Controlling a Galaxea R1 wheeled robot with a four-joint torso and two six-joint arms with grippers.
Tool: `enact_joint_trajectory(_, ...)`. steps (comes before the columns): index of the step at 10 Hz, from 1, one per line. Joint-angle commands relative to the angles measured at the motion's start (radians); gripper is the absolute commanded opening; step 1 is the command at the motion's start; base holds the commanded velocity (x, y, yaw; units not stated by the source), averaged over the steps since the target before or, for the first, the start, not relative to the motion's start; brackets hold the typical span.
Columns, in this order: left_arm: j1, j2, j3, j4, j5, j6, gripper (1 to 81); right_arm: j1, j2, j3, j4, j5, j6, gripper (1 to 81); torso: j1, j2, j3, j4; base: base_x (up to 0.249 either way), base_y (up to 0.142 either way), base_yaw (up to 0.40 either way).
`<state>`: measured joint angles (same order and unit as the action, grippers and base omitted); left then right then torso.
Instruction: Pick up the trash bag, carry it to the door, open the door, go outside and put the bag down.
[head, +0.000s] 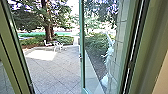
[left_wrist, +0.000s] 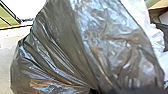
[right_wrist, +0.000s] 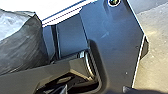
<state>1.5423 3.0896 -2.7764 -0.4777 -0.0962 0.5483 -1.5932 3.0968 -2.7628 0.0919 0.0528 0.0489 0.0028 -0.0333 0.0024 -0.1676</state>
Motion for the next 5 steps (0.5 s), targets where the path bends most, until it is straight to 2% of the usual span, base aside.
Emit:
enact_joint_trajectory(1, -0.057, 0.006, 0.003, 0.007, 0.058, 0.005, 1.0, 0.054, 0.005, 0.005, 0.003, -0.053, -0.003, 81.1, 0.000, 0.000, 0.000, 0.000, 0.088, 0.000, 0.000)
enact_joint_trajectory(5, -0.058, 0.008, 0.003, 0.007, 0.058, 0.005, 1.0, 0.054, 0.005, 0.005, 0.005, -0.051, -0.001, 81.1, 0.000, 0.000, 0.000, 0.000, 0.091, 0.000, 0.000)
